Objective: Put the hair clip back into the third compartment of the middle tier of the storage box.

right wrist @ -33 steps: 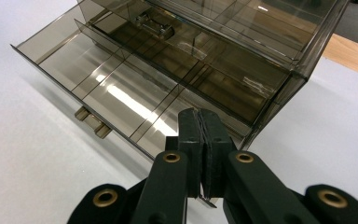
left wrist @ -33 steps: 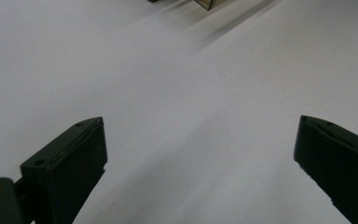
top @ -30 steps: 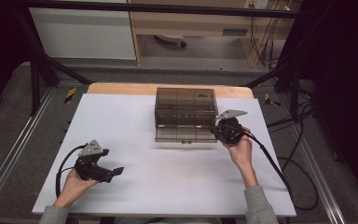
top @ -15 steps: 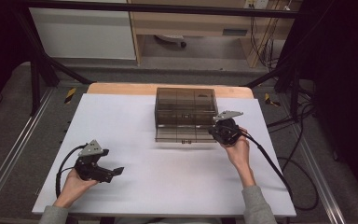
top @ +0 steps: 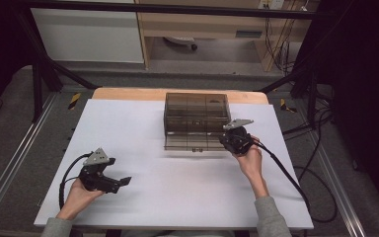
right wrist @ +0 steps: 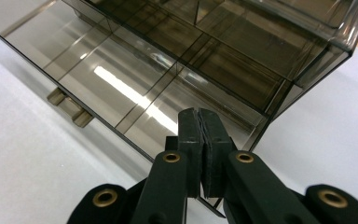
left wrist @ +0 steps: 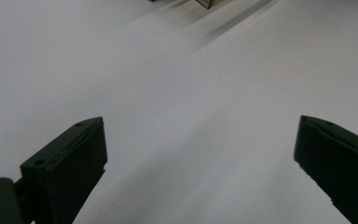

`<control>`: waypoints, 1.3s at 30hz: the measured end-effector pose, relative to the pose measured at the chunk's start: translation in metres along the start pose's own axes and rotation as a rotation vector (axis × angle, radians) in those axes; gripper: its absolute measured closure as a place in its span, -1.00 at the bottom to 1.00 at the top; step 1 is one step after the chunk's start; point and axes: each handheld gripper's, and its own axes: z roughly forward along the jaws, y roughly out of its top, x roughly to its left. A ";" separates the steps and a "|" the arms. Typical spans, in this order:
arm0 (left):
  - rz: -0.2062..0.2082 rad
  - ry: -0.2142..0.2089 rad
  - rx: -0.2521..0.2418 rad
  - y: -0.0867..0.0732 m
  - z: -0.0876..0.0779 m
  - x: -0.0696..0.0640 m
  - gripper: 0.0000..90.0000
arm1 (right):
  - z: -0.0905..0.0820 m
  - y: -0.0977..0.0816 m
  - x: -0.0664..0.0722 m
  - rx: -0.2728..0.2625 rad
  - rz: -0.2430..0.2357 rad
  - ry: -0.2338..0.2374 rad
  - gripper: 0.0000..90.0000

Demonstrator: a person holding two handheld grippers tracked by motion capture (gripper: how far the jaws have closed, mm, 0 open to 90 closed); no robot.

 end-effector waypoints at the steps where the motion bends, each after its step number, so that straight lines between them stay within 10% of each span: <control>1: 0.000 0.000 0.000 0.000 0.000 0.000 -0.95 | 0.001 0.000 0.000 0.006 0.000 -0.001 0.98; 39: 0.001 -0.001 0.000 0.000 0.000 0.000 -0.95 | 0.005 -0.002 0.000 -0.004 0.008 -0.015 0.68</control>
